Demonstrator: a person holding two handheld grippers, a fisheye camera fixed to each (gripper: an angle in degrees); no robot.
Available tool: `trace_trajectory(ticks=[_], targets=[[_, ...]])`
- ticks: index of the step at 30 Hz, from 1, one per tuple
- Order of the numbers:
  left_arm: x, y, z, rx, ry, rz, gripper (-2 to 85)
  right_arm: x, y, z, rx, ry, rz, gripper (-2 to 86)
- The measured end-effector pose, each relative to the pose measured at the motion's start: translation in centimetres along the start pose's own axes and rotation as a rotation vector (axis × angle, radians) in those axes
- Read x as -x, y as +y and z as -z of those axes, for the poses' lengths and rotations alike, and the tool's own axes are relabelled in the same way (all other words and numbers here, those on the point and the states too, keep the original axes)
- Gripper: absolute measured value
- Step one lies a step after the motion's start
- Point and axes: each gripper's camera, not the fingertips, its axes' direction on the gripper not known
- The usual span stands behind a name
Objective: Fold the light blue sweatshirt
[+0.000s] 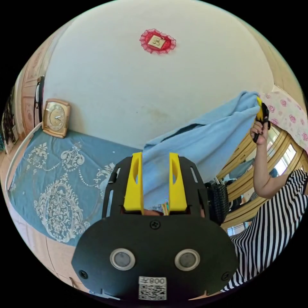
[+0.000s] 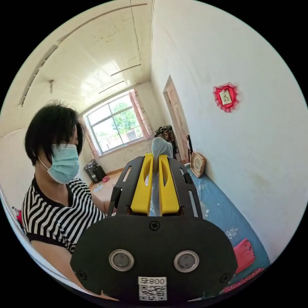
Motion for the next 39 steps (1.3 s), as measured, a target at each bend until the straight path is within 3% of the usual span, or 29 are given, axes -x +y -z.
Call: trace_trajectory(ticks=[5,13,24,39], targets=[[7.3,3.9,3.9,0.067,0.054,0.068,13.3,3.4,4.8,-6.3,0.067,-0.061,0.043,2.2],[15.2,19.1,5.4,0.218,0.118,0.240,14.1,6.2,14.6,-15.2,0.099,-0.301,0.072,2.2],[13.0,35.6,4.6,0.485,0.236,0.087,18.0,10.9,26.0,-20.9,0.143,-0.356,0.104,2.1],[6.8,54.0,13.8,0.554,0.133,-0.188,17.9,18.3,35.9,-19.9,0.107,-0.286,0.147,2.2]])
